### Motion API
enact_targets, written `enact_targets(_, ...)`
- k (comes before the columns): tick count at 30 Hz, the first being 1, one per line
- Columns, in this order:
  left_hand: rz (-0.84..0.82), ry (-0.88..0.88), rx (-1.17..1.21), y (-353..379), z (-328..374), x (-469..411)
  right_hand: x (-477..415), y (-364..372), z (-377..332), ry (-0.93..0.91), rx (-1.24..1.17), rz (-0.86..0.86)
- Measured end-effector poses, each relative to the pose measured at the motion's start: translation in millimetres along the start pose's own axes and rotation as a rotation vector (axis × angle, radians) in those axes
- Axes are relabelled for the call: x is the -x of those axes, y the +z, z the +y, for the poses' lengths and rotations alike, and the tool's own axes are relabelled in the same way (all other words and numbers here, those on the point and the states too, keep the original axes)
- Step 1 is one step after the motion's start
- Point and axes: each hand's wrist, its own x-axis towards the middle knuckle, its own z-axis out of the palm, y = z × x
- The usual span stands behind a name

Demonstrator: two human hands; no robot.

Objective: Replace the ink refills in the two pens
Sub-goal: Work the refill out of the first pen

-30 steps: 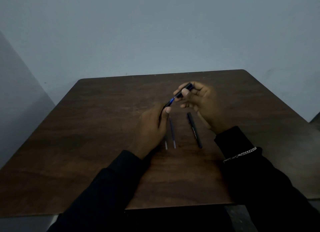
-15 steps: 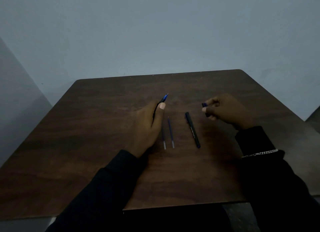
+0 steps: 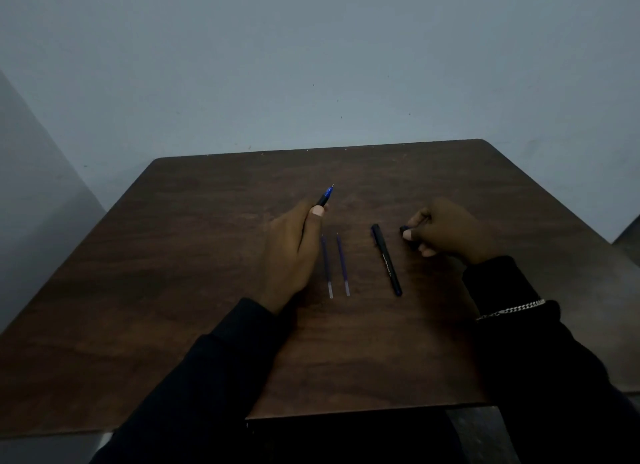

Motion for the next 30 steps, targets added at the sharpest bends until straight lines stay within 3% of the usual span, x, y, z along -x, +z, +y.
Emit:
enact_targets(26, -0.009, -0.016, 0.018, -0.3, -0.5, -0.2, -6.8, 1.5, 3.8, 0.081, -0.023, 0.0)
enact_targets(30, -0.004, -0.013, 0.017, -0.8, -1.0, 0.3, 1.3, -1.5, -0.7, 0.041, -0.05, 0.084)
